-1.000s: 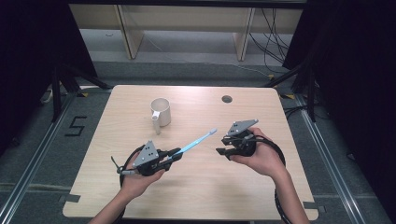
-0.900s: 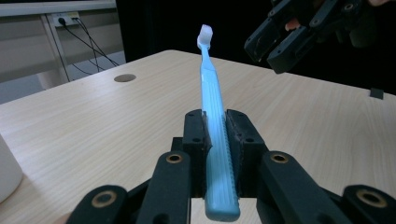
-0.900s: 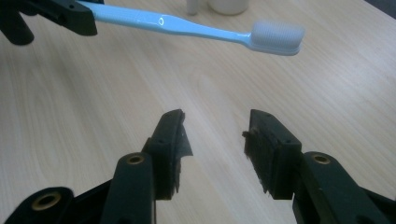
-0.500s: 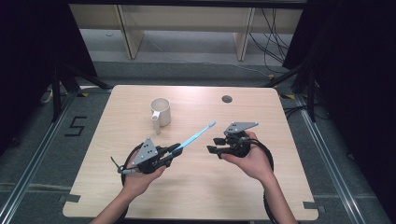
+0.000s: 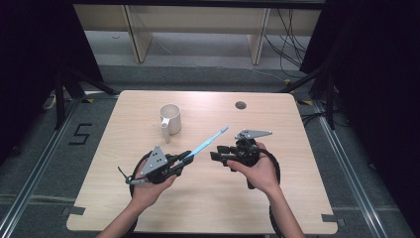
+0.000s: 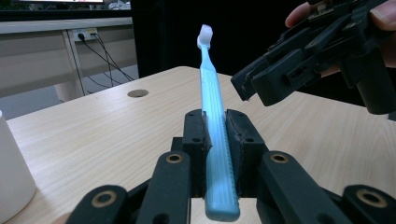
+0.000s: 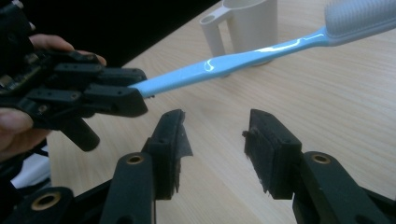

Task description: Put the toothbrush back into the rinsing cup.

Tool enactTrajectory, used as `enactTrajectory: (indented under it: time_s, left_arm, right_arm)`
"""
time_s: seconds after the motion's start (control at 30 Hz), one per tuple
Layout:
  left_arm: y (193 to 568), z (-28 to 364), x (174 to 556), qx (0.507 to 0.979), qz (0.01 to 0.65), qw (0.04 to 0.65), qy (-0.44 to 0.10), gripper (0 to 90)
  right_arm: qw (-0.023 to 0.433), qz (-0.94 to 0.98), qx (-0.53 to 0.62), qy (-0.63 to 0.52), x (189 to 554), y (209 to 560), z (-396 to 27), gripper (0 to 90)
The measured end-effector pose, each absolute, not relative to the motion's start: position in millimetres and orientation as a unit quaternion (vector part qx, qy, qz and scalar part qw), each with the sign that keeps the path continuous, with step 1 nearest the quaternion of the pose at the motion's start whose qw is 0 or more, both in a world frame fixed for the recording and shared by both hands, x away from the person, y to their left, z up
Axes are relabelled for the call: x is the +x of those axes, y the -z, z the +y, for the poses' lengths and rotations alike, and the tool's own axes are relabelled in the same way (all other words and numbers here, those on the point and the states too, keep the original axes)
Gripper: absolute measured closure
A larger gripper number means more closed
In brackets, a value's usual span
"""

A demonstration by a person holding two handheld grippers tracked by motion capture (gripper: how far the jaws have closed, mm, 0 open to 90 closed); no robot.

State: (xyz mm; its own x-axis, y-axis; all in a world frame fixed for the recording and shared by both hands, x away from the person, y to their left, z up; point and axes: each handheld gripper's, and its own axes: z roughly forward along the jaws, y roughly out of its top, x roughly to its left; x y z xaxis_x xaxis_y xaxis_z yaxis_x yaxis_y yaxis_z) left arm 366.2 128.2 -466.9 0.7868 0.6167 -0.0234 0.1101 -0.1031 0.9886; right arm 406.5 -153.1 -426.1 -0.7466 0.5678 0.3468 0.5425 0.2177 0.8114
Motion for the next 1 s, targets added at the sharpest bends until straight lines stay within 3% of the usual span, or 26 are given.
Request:
enactTrajectory:
  time_s: [0.6, 0.7, 1.0]
  left_arm:
    - [466, 128, 366, 0.71, 0.256, 0.622, -0.207, 78.2]
    - [466, 128, 367, 0.71, 0.256, 0.622, -0.208, 78.2]
    - [466, 128, 367, 0.709, 0.255, 0.624, -0.208, 78.2]
  right_arm:
    - [-0.004, 0.742, 0.382, -0.551, 418, 428, -150, 55.8]
    - [-0.025, 0.731, 0.402, -0.551, 417, 426, -149, 55.5]
    - [-0.018, 0.729, 0.39, -0.562, 423, 425, -149, 54.3]
